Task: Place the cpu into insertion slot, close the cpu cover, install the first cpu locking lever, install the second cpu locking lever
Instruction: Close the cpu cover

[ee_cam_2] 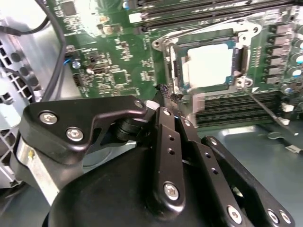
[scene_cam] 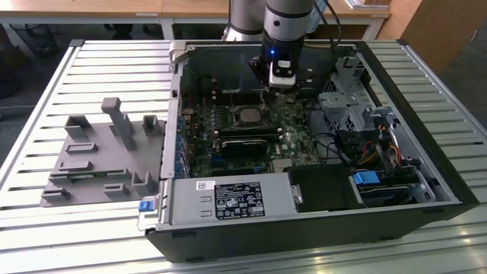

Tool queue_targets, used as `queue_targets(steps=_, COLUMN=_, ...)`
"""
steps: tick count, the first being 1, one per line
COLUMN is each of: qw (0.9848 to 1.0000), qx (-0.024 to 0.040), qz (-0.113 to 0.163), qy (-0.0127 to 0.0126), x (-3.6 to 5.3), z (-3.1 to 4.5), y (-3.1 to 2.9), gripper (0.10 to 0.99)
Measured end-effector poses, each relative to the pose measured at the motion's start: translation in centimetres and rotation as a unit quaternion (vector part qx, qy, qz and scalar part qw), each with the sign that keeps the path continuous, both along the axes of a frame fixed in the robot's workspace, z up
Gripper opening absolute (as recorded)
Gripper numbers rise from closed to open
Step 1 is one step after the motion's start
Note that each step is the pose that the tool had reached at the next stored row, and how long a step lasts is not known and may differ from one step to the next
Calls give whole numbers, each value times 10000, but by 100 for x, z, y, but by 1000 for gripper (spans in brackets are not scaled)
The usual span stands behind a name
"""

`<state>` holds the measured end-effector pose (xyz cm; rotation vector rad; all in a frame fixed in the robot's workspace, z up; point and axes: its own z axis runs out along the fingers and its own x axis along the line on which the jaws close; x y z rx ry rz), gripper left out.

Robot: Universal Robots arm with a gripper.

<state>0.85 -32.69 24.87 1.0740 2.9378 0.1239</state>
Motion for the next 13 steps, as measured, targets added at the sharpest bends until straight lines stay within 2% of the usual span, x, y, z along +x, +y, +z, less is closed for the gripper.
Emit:
queue_targets(steps=3, qw=10000, qx=0, qz=-3, qy=0, x=-48, z=-1, y=1, gripper=106)
queue_targets(steps=13, qw=9999, qx=0, qz=-105, qy=0, x=-123, z=-21, y=2, gripper=106)
